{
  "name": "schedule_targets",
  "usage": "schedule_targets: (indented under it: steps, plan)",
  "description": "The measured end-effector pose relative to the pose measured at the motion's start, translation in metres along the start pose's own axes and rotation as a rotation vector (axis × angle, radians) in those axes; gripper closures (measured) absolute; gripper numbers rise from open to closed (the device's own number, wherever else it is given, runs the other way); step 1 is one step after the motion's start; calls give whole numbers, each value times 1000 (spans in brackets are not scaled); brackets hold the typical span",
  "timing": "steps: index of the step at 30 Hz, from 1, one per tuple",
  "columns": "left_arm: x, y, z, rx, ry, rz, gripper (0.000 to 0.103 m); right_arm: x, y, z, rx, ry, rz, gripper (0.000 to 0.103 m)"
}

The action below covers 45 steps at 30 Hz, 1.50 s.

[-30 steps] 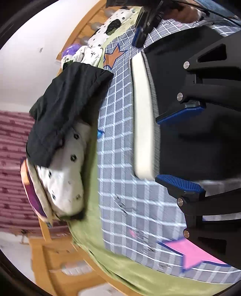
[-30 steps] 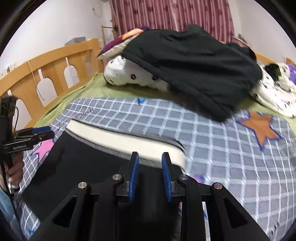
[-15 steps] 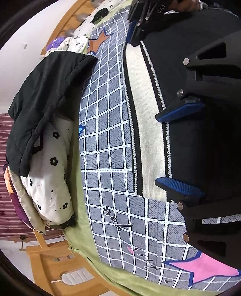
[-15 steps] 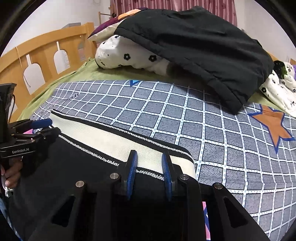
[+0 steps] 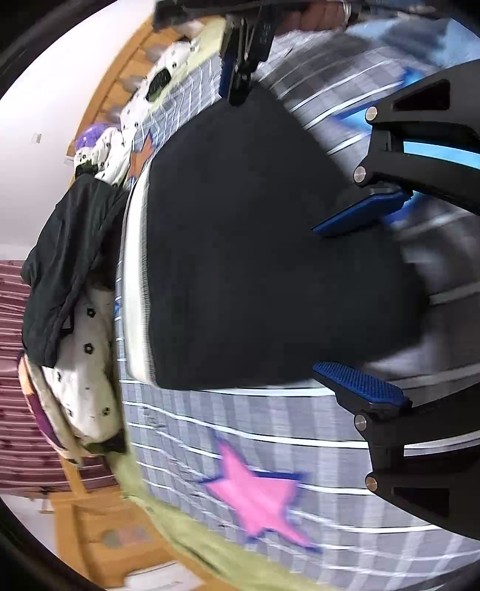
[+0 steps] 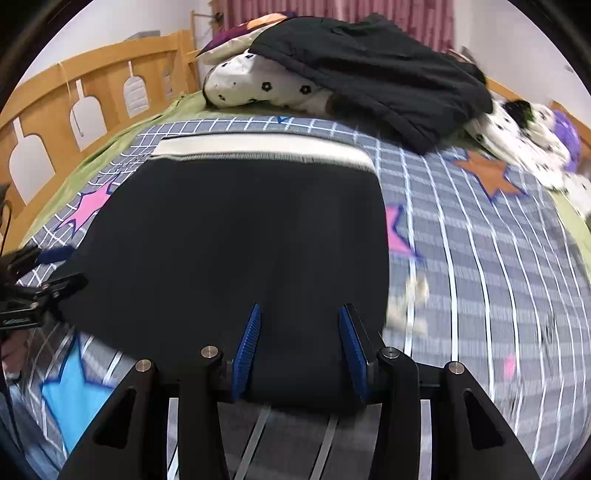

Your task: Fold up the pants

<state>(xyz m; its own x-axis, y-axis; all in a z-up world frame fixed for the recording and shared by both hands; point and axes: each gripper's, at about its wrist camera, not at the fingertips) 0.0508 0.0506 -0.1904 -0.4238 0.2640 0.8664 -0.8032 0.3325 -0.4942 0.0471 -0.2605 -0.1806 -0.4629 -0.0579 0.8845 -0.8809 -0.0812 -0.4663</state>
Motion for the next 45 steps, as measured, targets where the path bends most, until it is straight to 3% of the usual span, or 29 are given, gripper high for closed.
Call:
schedule_targets:
  steps: [3,6,13,14,15,17,18,20,21,23,26,29,34,38,41,43,45]
  plan:
    - [12,28,-3,-46,7,-52,35,7,26,-3,-23,-19,-32,57]
    - [14,44,-3,-96,-101,-67,42,14,42,-8,-34,-35,-32,57]
    - [2,25,6,-154,-216,-78,46,19,55,-17,-87,-78,-29,57]
    - [-2,19,12,-177,-217,-70,49,19,55,-17,-96,-87,-31,57]
    - [-4,16,17,-193,-225,-57,73,19,56,-17,-104,-94,-35,57]
    - [3,6,21,-155,-228,8,82,20,56,-16,-107,-91,-37,57]
    - [14,6,15,-85,-177,71,84,21,56,-17,-99,-73,-35,57]
    - [24,11,-1,45,-77,125,84,25,59,-18,-81,-40,-20,57]
    - [16,15,-7,84,-58,90,84,27,60,-18,-73,-33,-13,57]
    - [-4,31,-8,102,-72,32,84,26,62,-17,-59,-35,-21,57]
    - [6,37,-8,101,-67,41,80,25,63,-16,-24,-43,-33,57]
    - [12,36,-18,154,-14,-2,74,40,56,-11,-27,-64,51,57]
    - [36,51,-23,159,-17,53,67,58,29,-3,-43,-16,191,53]
    - [50,22,-17,149,-13,118,66,41,11,3,-50,-17,178,53]
    - [41,-12,-6,140,17,120,66,13,10,1,-27,-35,110,53]
    - [23,-23,5,136,25,77,66,-8,17,-1,-17,2,58,53]
    - [-11,-23,14,131,-34,-8,65,-17,30,-1,-10,17,58,53]
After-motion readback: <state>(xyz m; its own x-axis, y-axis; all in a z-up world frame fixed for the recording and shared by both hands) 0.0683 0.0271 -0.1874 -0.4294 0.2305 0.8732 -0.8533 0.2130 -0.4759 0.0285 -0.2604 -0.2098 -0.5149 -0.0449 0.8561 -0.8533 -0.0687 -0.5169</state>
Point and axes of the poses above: each gripper's, at about its wrist camera, not at the fingertips, and x roughly against the way its jaws point, z to its right, y to its underside, and after that the axes turned 13 degrees about -z, right-handed
